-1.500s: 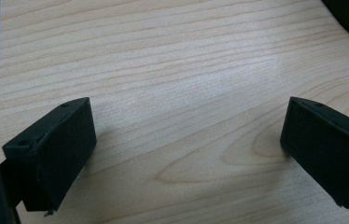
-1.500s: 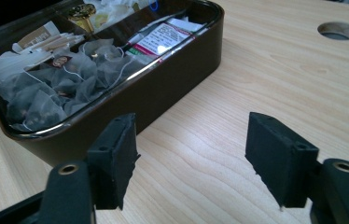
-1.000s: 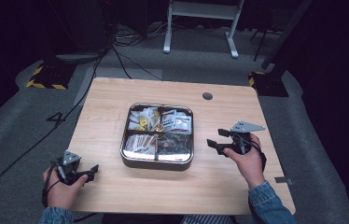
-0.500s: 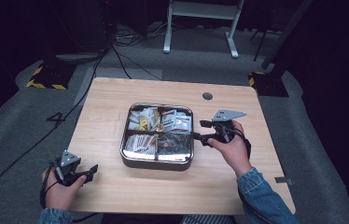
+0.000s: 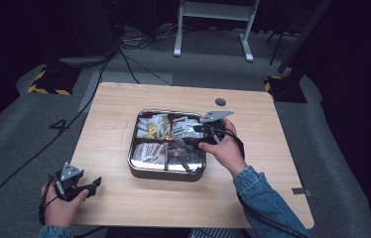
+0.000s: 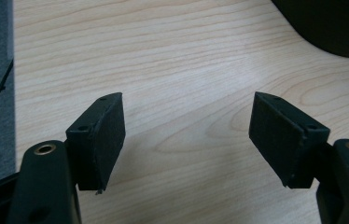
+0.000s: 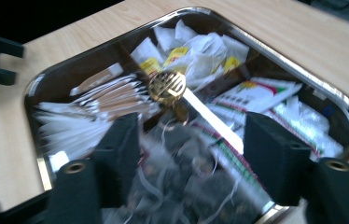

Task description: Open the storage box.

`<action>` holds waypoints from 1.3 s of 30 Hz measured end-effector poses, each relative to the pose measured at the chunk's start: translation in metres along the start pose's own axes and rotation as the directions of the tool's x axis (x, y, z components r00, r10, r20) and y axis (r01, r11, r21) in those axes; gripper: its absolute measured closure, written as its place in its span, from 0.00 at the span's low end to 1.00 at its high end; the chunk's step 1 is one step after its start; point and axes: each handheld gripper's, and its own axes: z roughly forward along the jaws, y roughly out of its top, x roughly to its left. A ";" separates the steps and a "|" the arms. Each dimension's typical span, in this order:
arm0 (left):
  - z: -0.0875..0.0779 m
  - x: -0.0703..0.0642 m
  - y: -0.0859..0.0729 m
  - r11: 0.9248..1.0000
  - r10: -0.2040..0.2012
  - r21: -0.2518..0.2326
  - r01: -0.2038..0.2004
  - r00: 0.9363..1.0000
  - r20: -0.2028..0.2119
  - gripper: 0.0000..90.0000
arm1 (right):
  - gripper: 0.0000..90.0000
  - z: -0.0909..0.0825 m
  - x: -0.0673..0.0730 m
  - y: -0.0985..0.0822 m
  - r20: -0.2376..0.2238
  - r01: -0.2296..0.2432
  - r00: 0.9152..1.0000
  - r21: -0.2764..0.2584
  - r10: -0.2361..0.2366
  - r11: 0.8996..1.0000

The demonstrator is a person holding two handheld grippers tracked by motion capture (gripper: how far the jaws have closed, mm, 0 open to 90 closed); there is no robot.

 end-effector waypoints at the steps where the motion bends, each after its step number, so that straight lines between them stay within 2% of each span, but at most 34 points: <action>1: -0.002 0.001 -0.002 1.000 -0.009 -0.003 0.009 1.000 -0.006 0.31 | 0.36 0.004 0.000 0.002 -0.004 -0.012 1.000 -0.012 0.012 1.000; 4: -0.003 0.003 -0.004 1.000 -0.015 -0.002 0.014 1.000 -0.008 0.31 | 0.37 0.011 -0.001 0.005 -0.014 -0.017 1.000 -0.023 0.017 1.000; 5: -0.004 0.003 -0.005 1.000 -0.016 -0.003 0.016 1.000 -0.012 0.31 | 0.39 0.015 -0.002 0.007 -0.019 -0.015 1.000 -0.015 0.015 1.000; 6: -0.004 0.003 -0.006 1.000 -0.018 -0.002 0.018 1.000 -0.011 0.31 | 0.42 0.022 -0.003 0.009 -0.030 0.007 1.000 0.018 -0.006 1.000; 9: -0.006 0.004 -0.008 1.000 -0.020 0.003 0.020 1.000 -0.009 0.31 | 0.48 0.033 -0.002 0.010 -0.050 0.015 0.999 0.036 -0.013 0.999; 15: -0.007 0.005 -0.009 1.000 -0.018 0.005 0.018 1.000 -0.012 0.31 | 0.52 0.051 0.003 0.011 -0.078 0.015 0.997 0.034 -0.012 0.999; 16: -0.007 0.005 -0.009 1.000 -0.016 0.004 0.016 1.000 -0.011 0.31 | 0.53 0.059 0.006 0.011 -0.085 0.025 0.996 0.040 -0.022 0.999; 20: -0.007 0.005 -0.009 1.000 -0.015 0.002 0.015 1.000 -0.010 0.30 | 0.56 0.067 0.009 0.011 -0.092 0.047 0.995 0.045 -0.043 0.998; 23: -0.007 0.005 -0.009 1.000 -0.021 -0.002 0.020 1.000 -0.010 0.30 | 0.59 0.076 0.010 0.011 -0.086 0.091 0.993 0.052 -0.086 0.994; 25: -0.006 0.005 -0.008 1.000 -0.021 -0.005 0.021 1.000 -0.010 0.30 | 0.59 0.078 0.011 0.011 -0.084 0.095 0.992 0.052 -0.090 0.994; 28: -0.006 0.005 -0.008 1.000 -0.021 -0.005 0.021 1.000 -0.010 0.30 | 0.61 0.083 0.009 0.009 -0.077 0.073 0.995 0.087 -0.067 0.994; 30: -0.006 0.005 -0.008 1.000 -0.018 -0.003 0.018 1.000 -0.009 0.30 | 0.62 0.084 0.009 0.009 -0.072 0.073 0.995 0.080 -0.068 0.994; 39: -0.007 0.005 -0.007 1.000 -0.016 -0.009 0.016 1.000 -0.010 0.30 | 0.65 0.084 0.011 0.008 -0.065 0.111 0.992 0.074 -0.107 0.991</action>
